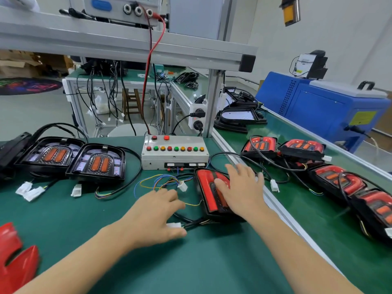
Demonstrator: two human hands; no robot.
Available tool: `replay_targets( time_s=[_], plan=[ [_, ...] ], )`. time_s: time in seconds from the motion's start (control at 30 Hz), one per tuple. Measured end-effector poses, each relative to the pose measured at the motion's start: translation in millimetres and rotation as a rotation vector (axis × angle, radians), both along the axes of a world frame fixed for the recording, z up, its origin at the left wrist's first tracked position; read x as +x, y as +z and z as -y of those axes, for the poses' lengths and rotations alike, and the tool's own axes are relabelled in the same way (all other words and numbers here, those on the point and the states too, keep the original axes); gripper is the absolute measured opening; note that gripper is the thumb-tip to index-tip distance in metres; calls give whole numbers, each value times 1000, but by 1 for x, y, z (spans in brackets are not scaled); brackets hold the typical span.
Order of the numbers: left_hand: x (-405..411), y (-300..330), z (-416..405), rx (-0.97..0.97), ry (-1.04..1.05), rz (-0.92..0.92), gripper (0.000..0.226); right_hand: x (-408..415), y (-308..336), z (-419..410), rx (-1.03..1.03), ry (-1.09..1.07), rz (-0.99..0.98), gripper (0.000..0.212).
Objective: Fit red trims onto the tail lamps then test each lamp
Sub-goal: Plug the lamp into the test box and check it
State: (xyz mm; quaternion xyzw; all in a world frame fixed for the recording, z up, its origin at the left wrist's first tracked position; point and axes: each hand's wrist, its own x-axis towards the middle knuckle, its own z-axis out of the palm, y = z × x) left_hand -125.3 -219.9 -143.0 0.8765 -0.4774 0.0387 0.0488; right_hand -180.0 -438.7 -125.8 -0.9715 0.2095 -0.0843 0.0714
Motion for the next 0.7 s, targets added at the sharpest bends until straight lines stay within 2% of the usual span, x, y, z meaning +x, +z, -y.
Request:
replay_targets(
  time_s=[0.1,0.17,0.33,0.4,0.43,0.5,0.57,0.63,0.7],
  plan=[
    [-2,-8,8,67,52,-74,58,-3,-5,9,-44,-134,-204,73],
    [-2,-9,12,49,64,-117,46,-3,-6,11,-49,-154,-268,81],
    [0,-7,22,5,114,-138,20,-5,-4,10,-28,-131,-269,75],
    [-1,-7,27,-80,184,-188,16,-5,-3,9,59,-119,-248,72],
    [-2,-6,30,-135,232,-233,13,-4,-1,9,146,-110,-232,71],
    [-3,-4,34,-203,311,-338,10,-6,0,13,445,-96,-144,68],
    [-3,-3,38,-262,358,-495,13,-9,0,16,806,-119,-30,80],
    [-4,-3,42,-388,399,-735,12,-11,-2,17,1054,-175,10,89],
    [-6,-3,46,-521,467,-955,12,-11,-8,21,1167,-221,18,73]
  ],
)
